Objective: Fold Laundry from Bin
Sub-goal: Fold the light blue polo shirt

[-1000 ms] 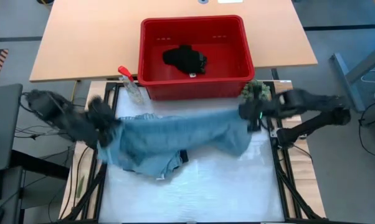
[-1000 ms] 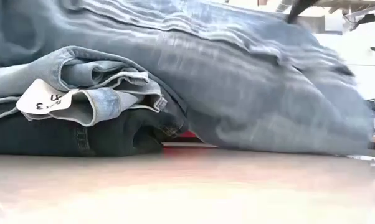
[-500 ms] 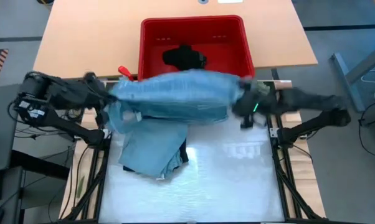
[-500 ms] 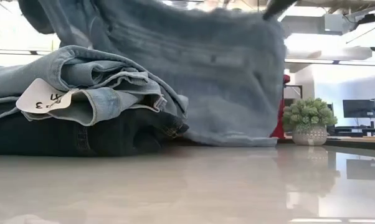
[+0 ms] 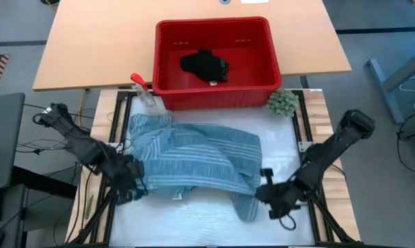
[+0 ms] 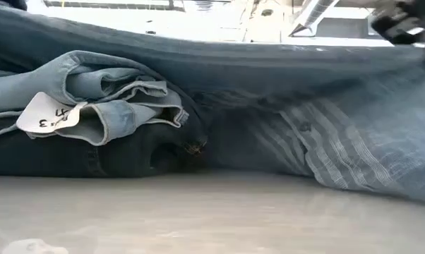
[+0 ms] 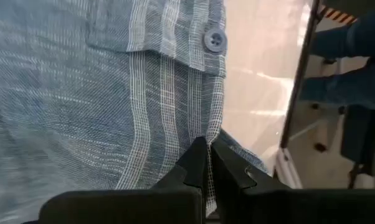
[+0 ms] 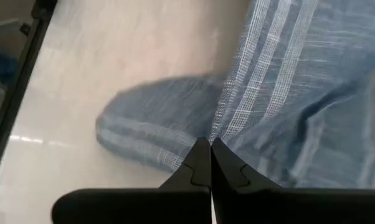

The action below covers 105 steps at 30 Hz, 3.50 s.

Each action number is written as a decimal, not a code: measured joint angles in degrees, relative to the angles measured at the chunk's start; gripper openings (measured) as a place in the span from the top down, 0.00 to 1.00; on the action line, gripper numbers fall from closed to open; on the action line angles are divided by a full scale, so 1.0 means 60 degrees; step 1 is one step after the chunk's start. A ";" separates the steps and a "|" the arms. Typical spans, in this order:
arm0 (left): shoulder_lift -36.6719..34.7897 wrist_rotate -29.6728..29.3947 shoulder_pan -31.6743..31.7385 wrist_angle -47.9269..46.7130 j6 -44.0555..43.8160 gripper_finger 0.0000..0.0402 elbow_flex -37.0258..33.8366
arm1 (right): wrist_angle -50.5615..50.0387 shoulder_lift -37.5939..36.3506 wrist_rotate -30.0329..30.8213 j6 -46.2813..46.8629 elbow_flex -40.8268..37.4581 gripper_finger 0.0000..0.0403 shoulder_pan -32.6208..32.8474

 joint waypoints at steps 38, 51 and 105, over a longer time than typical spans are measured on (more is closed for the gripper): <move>0.0133 -0.1690 -0.0018 -0.1225 -0.0362 1.00 0.1867 | -0.1496 0.3778 -0.1410 -0.3417 0.2472 0.96 -0.1646; 0.0133 -0.0274 -0.0073 -0.1728 -0.0426 1.00 0.1856 | -0.1550 0.3205 -0.4440 -0.0616 0.2501 0.64 -0.1908; 0.1401 -0.1083 -0.0615 -0.3536 0.0329 1.00 0.2213 | 0.0992 0.2170 -0.3353 0.1655 -0.0867 0.60 -0.0672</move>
